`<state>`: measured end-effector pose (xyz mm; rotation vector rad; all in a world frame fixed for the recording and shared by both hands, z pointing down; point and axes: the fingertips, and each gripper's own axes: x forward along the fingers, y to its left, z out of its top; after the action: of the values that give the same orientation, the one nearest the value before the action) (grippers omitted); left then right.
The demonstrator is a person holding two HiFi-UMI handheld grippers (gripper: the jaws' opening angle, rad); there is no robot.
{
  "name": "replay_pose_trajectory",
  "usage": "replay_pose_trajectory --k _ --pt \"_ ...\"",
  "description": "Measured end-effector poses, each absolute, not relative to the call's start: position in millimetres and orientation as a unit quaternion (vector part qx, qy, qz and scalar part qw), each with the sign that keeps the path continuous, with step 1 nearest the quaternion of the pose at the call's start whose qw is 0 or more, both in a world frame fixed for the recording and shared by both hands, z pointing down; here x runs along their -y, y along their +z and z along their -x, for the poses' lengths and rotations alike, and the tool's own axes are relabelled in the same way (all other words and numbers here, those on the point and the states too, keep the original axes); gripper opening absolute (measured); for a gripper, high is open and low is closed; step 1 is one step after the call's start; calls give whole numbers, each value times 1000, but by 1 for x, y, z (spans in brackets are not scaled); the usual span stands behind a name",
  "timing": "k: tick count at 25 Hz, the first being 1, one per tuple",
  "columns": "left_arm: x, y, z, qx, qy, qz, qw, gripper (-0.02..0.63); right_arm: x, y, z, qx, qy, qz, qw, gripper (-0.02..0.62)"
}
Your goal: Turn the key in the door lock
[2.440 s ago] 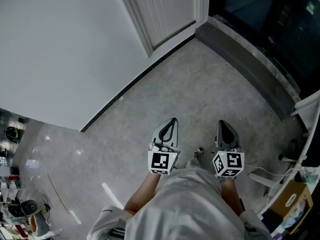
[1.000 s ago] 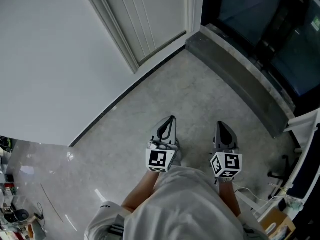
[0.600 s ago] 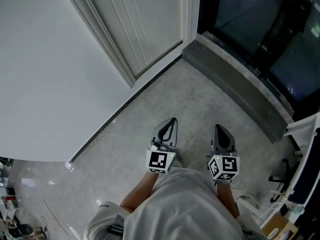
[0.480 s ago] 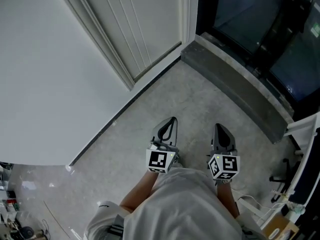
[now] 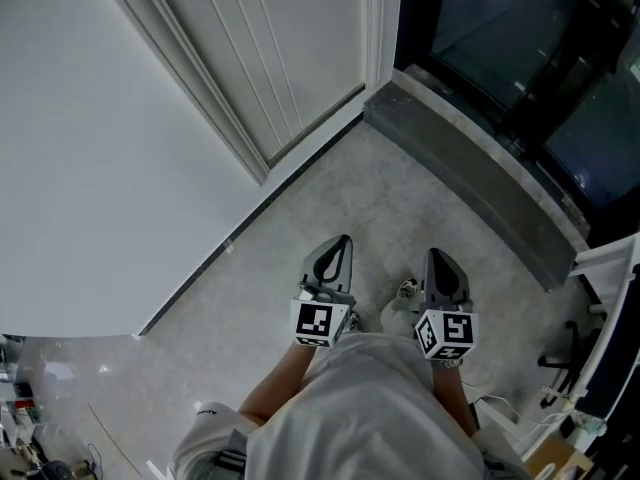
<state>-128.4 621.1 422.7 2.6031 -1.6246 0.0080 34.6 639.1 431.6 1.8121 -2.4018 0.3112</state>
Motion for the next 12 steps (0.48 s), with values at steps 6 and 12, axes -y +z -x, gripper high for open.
replay_pose_trajectory --k 6,12 --pt "-594 422 118 539 5 -842 31 9 -608 434 -45 800 104 -589 57 0" --pt "-550 422 107 555 7 -831 28 9 -554 434 -57 811 105 -573 53 0"
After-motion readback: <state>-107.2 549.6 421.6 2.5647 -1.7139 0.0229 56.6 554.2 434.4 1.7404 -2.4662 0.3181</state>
